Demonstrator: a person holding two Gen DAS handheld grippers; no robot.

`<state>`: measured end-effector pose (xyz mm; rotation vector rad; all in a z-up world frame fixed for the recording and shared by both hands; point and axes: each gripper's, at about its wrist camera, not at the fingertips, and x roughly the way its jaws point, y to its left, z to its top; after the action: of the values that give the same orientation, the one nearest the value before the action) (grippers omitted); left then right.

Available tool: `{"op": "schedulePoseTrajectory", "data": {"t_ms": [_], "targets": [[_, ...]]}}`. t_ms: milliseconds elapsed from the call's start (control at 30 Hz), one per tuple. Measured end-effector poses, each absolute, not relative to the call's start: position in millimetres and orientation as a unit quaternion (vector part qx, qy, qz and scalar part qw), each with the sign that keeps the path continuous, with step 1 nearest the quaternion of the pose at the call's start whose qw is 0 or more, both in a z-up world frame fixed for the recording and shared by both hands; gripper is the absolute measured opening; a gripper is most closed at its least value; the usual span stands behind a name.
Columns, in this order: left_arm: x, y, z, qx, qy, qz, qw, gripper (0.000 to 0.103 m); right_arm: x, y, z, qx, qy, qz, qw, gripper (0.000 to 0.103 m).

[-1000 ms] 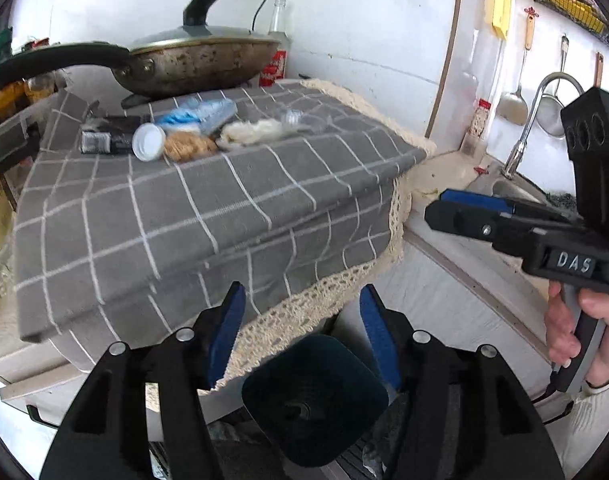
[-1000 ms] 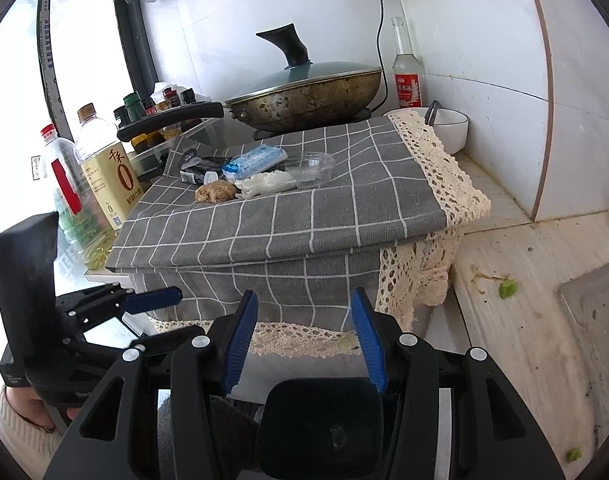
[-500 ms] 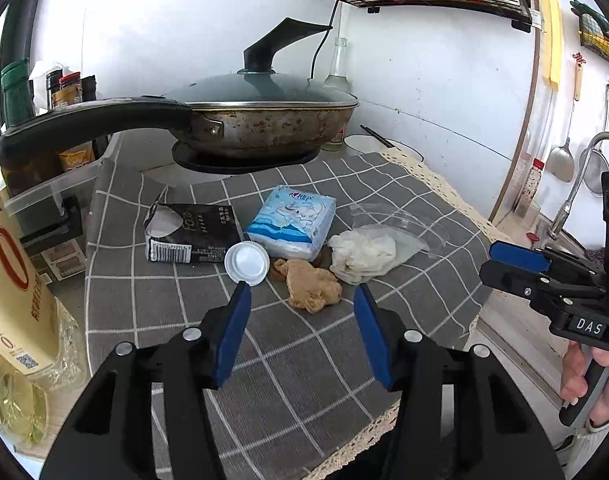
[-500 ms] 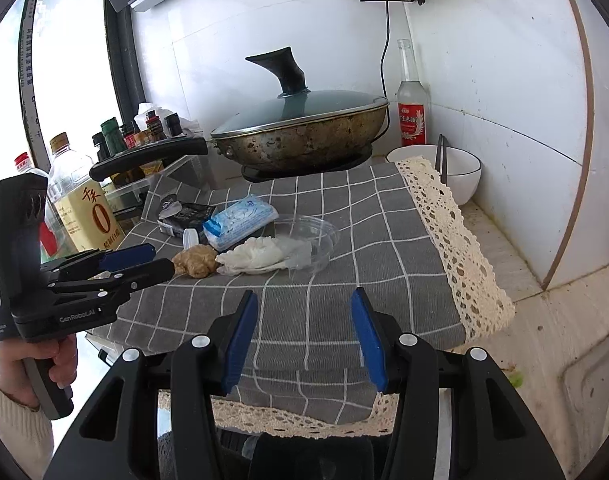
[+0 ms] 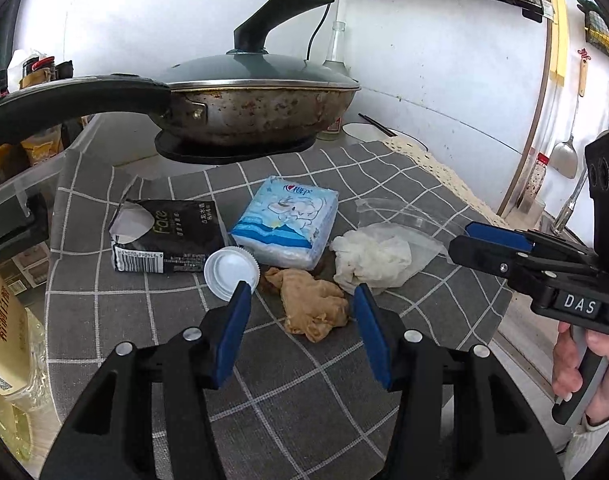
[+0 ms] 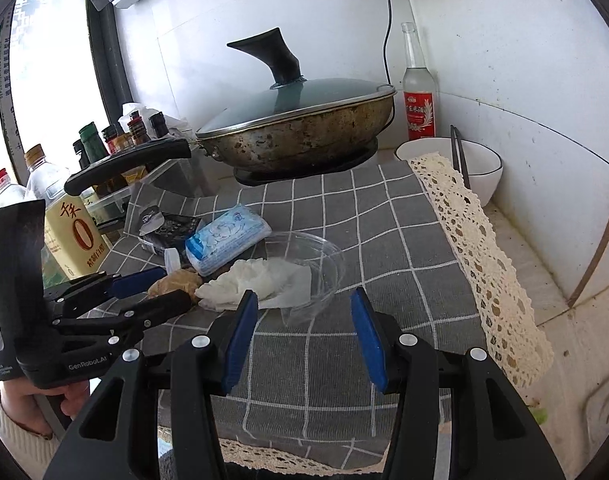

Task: Collect trash
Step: 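Grasp the clear plastic container with the right gripper while the left grasps the brown lump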

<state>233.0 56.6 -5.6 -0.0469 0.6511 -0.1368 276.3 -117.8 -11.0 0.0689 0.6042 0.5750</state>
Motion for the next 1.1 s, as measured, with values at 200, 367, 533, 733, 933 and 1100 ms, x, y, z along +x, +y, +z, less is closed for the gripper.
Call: {"op": "schedulePoseTrajectory", "data": {"t_ms": [200,367,533,733,933,1100], "targets": [[235.6,56.1,-6.4,-0.023,0.320,-0.071,0.945,0.055,293.1,-117.7,-19.4,0.058,0.306,0.282,0.907,0.045],[234.6,58.0,-8.4,-0.024,0.322,-0.072,0.944,0.055,297.8,-119.7,-22.5,0.063,0.309,0.272,0.909,0.019],[234.2,57.5,-8.8,-0.024,0.321,-0.074,0.944,0.053,298.3,-124.9,-21.9,0.065,0.300,0.261,0.915,0.003],[236.1,55.5,-7.9,-0.019,0.325,-0.073,0.943,0.051,298.4,-139.1,-13.1,0.081,0.278,0.246,0.925,0.003],[244.5,55.7,-9.3,-0.023,0.339,-0.070,0.938,0.052,290.6,-152.3,-0.9,0.087,0.258,0.246,0.930,0.003],[246.8,53.2,-10.6,-0.024,0.339,-0.076,0.937,0.036,288.1,-152.7,-3.1,0.087,0.261,0.252,0.928,0.003]]}}
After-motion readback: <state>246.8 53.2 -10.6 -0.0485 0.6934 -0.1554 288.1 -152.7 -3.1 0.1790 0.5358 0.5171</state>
